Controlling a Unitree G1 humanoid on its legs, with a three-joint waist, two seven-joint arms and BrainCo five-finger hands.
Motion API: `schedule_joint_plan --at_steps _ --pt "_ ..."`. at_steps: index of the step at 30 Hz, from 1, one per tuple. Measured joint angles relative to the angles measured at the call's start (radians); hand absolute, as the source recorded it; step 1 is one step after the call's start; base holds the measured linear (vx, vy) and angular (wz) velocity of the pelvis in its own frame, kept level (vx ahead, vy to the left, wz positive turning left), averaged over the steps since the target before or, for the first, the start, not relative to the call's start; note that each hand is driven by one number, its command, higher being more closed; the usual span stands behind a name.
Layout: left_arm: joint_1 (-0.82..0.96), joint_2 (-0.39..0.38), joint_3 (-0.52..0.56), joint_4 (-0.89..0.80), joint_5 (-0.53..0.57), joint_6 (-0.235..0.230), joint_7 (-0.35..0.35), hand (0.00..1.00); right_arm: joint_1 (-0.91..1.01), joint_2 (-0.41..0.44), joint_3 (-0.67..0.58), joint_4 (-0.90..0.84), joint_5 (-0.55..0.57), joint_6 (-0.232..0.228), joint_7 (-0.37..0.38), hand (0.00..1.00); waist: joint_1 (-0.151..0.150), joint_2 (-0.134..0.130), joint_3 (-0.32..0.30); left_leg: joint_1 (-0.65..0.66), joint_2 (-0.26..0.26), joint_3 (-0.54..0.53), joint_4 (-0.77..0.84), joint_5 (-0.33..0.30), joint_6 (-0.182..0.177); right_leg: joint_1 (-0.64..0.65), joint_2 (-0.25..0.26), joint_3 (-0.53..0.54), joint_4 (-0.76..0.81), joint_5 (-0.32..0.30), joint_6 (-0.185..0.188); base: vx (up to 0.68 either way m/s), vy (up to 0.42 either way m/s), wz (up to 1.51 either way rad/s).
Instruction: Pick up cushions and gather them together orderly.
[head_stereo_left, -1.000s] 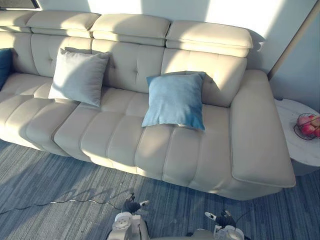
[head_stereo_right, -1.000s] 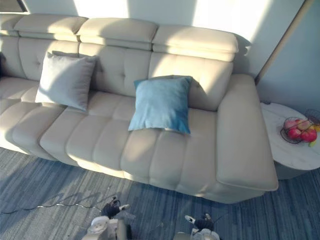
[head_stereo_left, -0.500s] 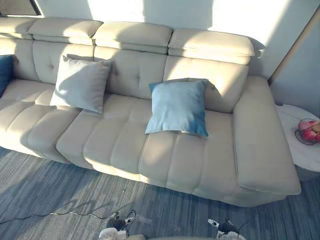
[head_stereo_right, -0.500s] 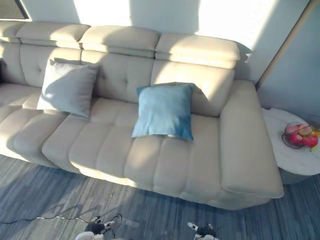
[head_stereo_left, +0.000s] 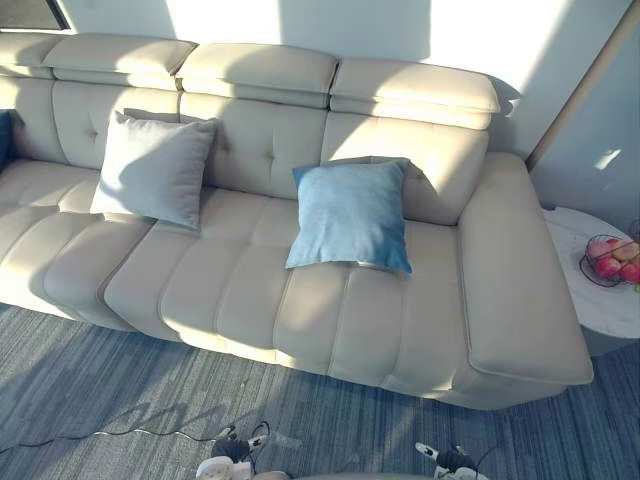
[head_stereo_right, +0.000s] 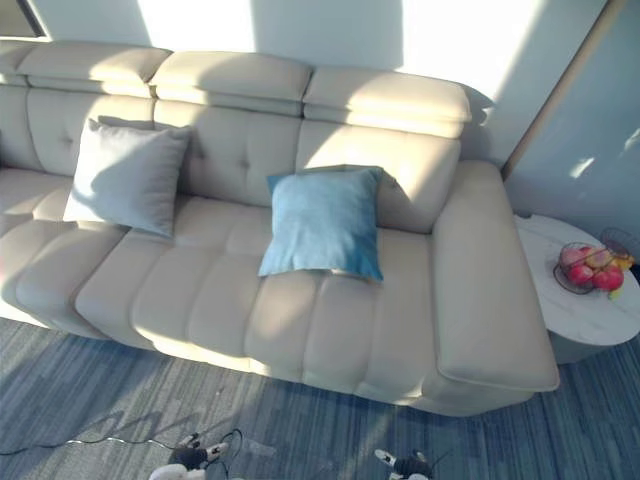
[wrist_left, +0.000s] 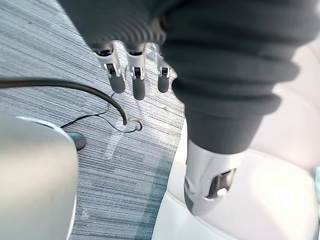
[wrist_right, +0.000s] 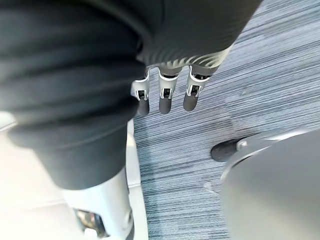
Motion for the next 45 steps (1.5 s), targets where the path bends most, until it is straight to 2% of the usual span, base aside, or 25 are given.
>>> schedule_joint_plan --at_steps 5,6,8,13,15,17,19,20,21,22,23,25,26,28,29,30,31,32,34,38,40,42,43,44,45 --pt "0.001 -0.044 0.067 -0.053 -0.019 -0.001 0.0 0.0 -0.007 0.013 0.064 -0.074 -0.001 0.006 -0.001 0.0 0.02 -0.001 0.031 -0.057 0.006 -0.047 0.102 -0.001 -0.003 -0.086 0.009 0.095 0.071 -0.025 0.001 -0.16 -0.051 -0.42" --pt "0.0 -0.049 0.074 -0.059 -0.019 -0.001 0.001 0.0 -0.017 0.023 0.069 -0.085 -0.001 0.006 -0.001 0.0 0.022 -0.004 0.034 -0.075 0.009 -0.065 0.118 -0.016 -0.012 -0.123 0.017 0.138 0.086 -0.039 0.009 -0.18 -0.077 -0.89" --pt "0.001 -0.065 0.074 -0.069 -0.02 -0.001 0.001 0.0 -0.023 0.033 0.086 -0.103 -0.003 0.007 0.0 0.0 0.023 0.017 0.035 -0.079 0.034 -0.083 0.126 -0.069 -0.027 -0.171 0.055 0.202 0.118 -0.047 0.001 -0.16 -0.028 -1.0" --pt "0.001 -0.06 0.075 -0.069 -0.019 -0.001 -0.001 0.0 -0.027 0.034 0.146 -0.122 -0.035 0.008 -0.002 0.0 0.032 0.013 0.024 -0.07 0.052 0.001 0.188 -0.173 -0.023 -0.245 0.133 0.387 0.142 -0.015 -0.026 -0.09 0.067 -1.36" --pt "0.0 -0.049 0.075 -0.069 -0.016 0.0 -0.001 0.0 -0.027 0.038 0.172 -0.139 -0.039 0.013 -0.002 0.0 0.032 0.007 0.019 -0.07 0.077 0.107 0.191 -0.172 -0.018 -0.305 0.158 0.431 0.165 0.035 0.005 0.01 0.059 -1.62" --pt "-0.003 -0.045 0.074 -0.07 -0.016 0.0 -0.001 0.0 -0.05 0.05 0.184 -0.14 -0.039 0.018 -0.001 0.0 0.036 0.003 0.011 -0.058 0.11 0.231 0.194 -0.168 -0.018 -0.388 0.153 0.231 0.219 0.075 -0.024 0.09 0.012 -1.73" --pt "-0.018 -0.052 0.072 -0.067 -0.016 0.012 -0.001 0.0 -0.054 0.054 0.185 -0.152 -0.04 0.014 -0.001 0.0 0.023 0.002 0.012 -0.049 0.111 0.304 0.237 -0.167 -0.017 -0.443 0.123 -0.089 0.257 0.125 -0.167 0.11 0.032 -1.69" --pt "-0.023 -0.059 0.071 -0.067 -0.016 0.017 -0.002 0.0 -0.057 0.051 0.19 -0.152 -0.04 0.012 -0.001 0.0 0.026 0.019 0.016 -0.042 0.123 0.31 0.249 -0.156 -0.019 -0.436 0.13 -0.164 0.227 0.161 -0.225 0.06 -0.012 -1.7" --pt "-0.017 -0.068 0.069 -0.067 -0.016 0.018 -0.002 0.0 -0.068 0.044 0.194 -0.154 -0.04 0.009 0.0 0.0 0.035 0.039 0.019 -0.021 0.131 0.34 0.217 -0.137 -0.012 -0.41 0.118 -0.282 0.199 0.143 -0.248 0.03 -0.058 -1.42" --pt "-0.02 -0.071 0.054 -0.069 -0.016 0.017 -0.002 0.0 -0.069 0.037 0.188 -0.152 -0.041 0.01 -0.001 0.0 0.03 0.042 0.017 0.007 0.116 0.366 0.181 -0.135 -0.015 -0.41 0.089 -0.372 0.245 0.089 -0.236 0.12 -0.125 -1.24" --pt "-0.036 -0.064 0.015 -0.065 -0.016 0.017 -0.002 0.0 -0.071 0.032 0.172 -0.15 -0.042 0.011 -0.001 0.0 0.016 0.042 0.022 0.046 0.089 0.4 0.132 -0.137 -0.017 -0.416 0.053 -0.437 0.299 -0.008 -0.207 0.12 -0.114 -0.79" --pt "-0.058 -0.047 -0.008 -0.056 -0.016 0.017 -0.006 0.0 -0.079 0.019 0.171 -0.131 -0.048 0.011 -0.001 0.0 -0.001 0.048 0.034 0.065 0.088 0.416 0.108 -0.147 -0.037 -0.419 0.089 -0.397 0.288 -0.032 -0.224 0.14 -0.143 -0.69" --pt "-0.059 -0.043 -0.016 -0.044 -0.015 0.018 -0.015 0.0 -0.086 0.009 0.172 -0.107 -0.057 0.013 -0.001 0.0 -0.003 0.049 0.038 0.061 0.108 0.416 0.156 -0.146 -0.04 -0.407 0.12 -0.364 0.266 -0.043 -0.208 0.15 -0.186 -0.83" --pt "-0.046 -0.045 -0.015 -0.027 -0.014 0.024 -0.022 0.0 -0.082 -0.004 0.164 -0.088 -0.073 0.016 -0.001 0.0 -0.003 0.055 0.051 0.005 0.178 0.398 0.393 -0.141 -0.029 -0.355 0.167 -0.311 0.228 -0.052 -0.203 0.16 -0.161 -0.86" --pt "-0.04 -0.049 -0.004 -0.041 -0.014 0.021 -0.022 0.0 -0.075 -0.006 0.155 -0.09 -0.075 0.017 -0.002 0.0 0.003 0.065 0.061 -0.058 0.219 0.335 0.575 -0.144 0.011 -0.324 0.202 -0.264 0.221 -0.06 -0.216 0.2 -0.124 -1.07" --pt "-0.031 -0.049 -0.004 -0.049 -0.015 0.021 -0.022 0.0 -0.071 -0.013 0.155 -0.089 -0.075 0.018 -0.007 0.0 0.011 0.068 0.073 -0.109 0.221 0.253 0.681 -0.168 0.007 -0.304 0.234 -0.217 0.219 -0.067 -0.227 0.2 -0.106 -1.27" --pt "-0.028 -0.049 -0.004 -0.052 -0.016 0.02 -0.022 0.0 -0.079 -0.015 0.153 -0.088 -0.075 0.018 -0.01 0.0 0.016 0.078 0.08 -0.145 0.204 0.19 0.722 -0.181 -0.011 -0.288 0.252 -0.18 0.217 -0.069 -0.231 0.19 -0.05 -1.32" --pt "-0.029 -0.05 0.003 -0.064 -0.02 0.019 -0.022 0.0 -0.087 -0.015 0.151 -0.085 -0.075 0.019 -0.011 0.0 0.024 0.071 0.091 -0.181 0.179 0.133 0.735 -0.192 -0.021 -0.272 0.266 -0.143 0.207 -0.07 -0.231 0.19 -0.014 -1.58" --pt "-0.031 -0.059 0.006 -0.097 -0.028 0.015 -0.023 0.0 -0.096 -0.006 0.149 -0.07 -0.075 0.021 -0.017 0.0 0.052 0.055 0.103 -0.272 0.104 0.018 0.663 -0.208 -0.039 -0.223 0.279 -0.062 0.179 -0.075 -0.232 0.23 0.012 -1.57" --pt "-0.031 -0.074 0.03 -0.118 -0.039 0.014 -0.021 0.0 -0.098 0.003 0.155 -0.074 -0.075 0.026 -0.023 0.0 0.072 0.05 0.102 -0.353 -0.022 -0.258 0.435 -0.185 -0.071 -0.178 0.311 0.103 0.168 -0.094 -0.216 0.26 0.041 -1.33" --pt "-0.03 -0.08 0.03 -0.126 -0.039 0.014 -0.022 0.0 -0.101 0.005 0.167 -0.074 -0.075 0.027 -0.024 0.0 0.089 0.057 0.091 -0.365 -0.045 -0.367 0.344 -0.131 -0.031 -0.157 0.332 0.182 0.177 -0.121 -0.198 0.33 0.108 -1.39" --pt "-0.028 -0.081 0.03 -0.127 -0.04 0.014 -0.022 0.0 -0.098 0.01 0.175 -0.083 -0.075 0.027 -0.023 0.0 0.101 0.062 0.086 -0.345 -0.022 -0.347 0.324 -0.091 -0.03 -0.134 0.354 0.254 0.214 -0.156 -0.172 0.44 0.172 -1.3" --pt "-0.026 -0.069 0.029 -0.126 -0.038 0.016 -0.022 0.0 -0.073 0.033 0.174 -0.114 -0.073 0.025 -0.023 0.0 0.108 0.036 0.067 -0.319 -0.008 -0.276 0.336 -0.084 -0.037 -0.148 0.348 0.3 0.304 -0.21 -0.13 0.49 0.179 -1.21" --pt "-0.025 -0.064 0.029 -0.126 -0.038 0.016 -0.022 0.0 -0.07 0.039 0.175 -0.117 -0.073 0.023 -0.023 0.0 0.108 0.026 0.062 -0.311 -0.007 -0.258 0.334 -0.093 -0.03 -0.158 0.343 0.301 0.327 -0.22 -0.109 0.49 0.157 -1.26" --pt "-0.025 -0.052 0.029 -0.125 -0.038 0.017 -0.022 0.0 -0.057 0.058 0.182 -0.142 -0.068 0.021 -0.021 0.0 0.106 0.001 0.053 -0.291 -0.003 -0.208 0.35 -0.127 -0.008 -0.191 0.326 0.275 0.41 -0.244 -0.047 0.44 0.146 -1.22"
